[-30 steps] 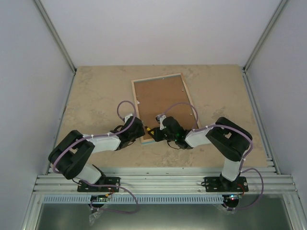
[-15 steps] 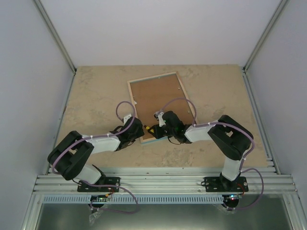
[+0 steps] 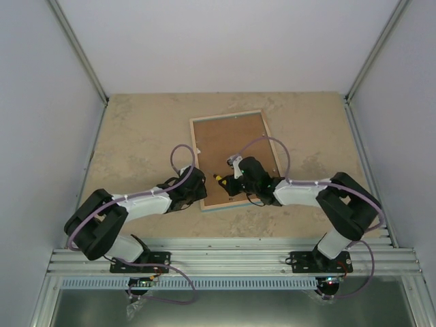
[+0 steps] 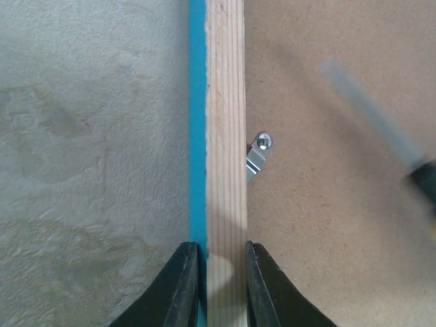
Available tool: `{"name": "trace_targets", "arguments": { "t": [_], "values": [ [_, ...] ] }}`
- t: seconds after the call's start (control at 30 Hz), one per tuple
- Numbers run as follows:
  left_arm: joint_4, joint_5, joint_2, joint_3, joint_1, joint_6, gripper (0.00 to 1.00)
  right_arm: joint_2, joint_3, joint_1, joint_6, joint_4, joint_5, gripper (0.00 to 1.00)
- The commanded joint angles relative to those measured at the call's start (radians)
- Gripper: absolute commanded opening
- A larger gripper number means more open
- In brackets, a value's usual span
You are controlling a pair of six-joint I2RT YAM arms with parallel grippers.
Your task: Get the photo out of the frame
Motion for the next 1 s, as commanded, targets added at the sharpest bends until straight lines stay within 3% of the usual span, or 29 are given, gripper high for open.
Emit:
{"name": "trace_targets", "arguments": {
  "t": [0.0, 0.27, 0.97],
  "values": [
    [-0.132, 0.037, 0.004, 0.016, -0.010, 0.024, 0.00, -0.086, -0.033, -0.008, -0.025, 0.013, 0.131, 0.00],
    [-0.121, 0.050, 0.000, 0.018, -0.010, 0.021, 0.00, -0.089, -0.090, 0.061, 0.030, 0.085, 0.147, 0.00],
    [-0.094, 0.086, 0.007, 0.011, -0.010, 0.059, 0.00, -0.024, -0.018, 0.090, -0.048, 0.007, 0.107, 0.01]
  ]
}}
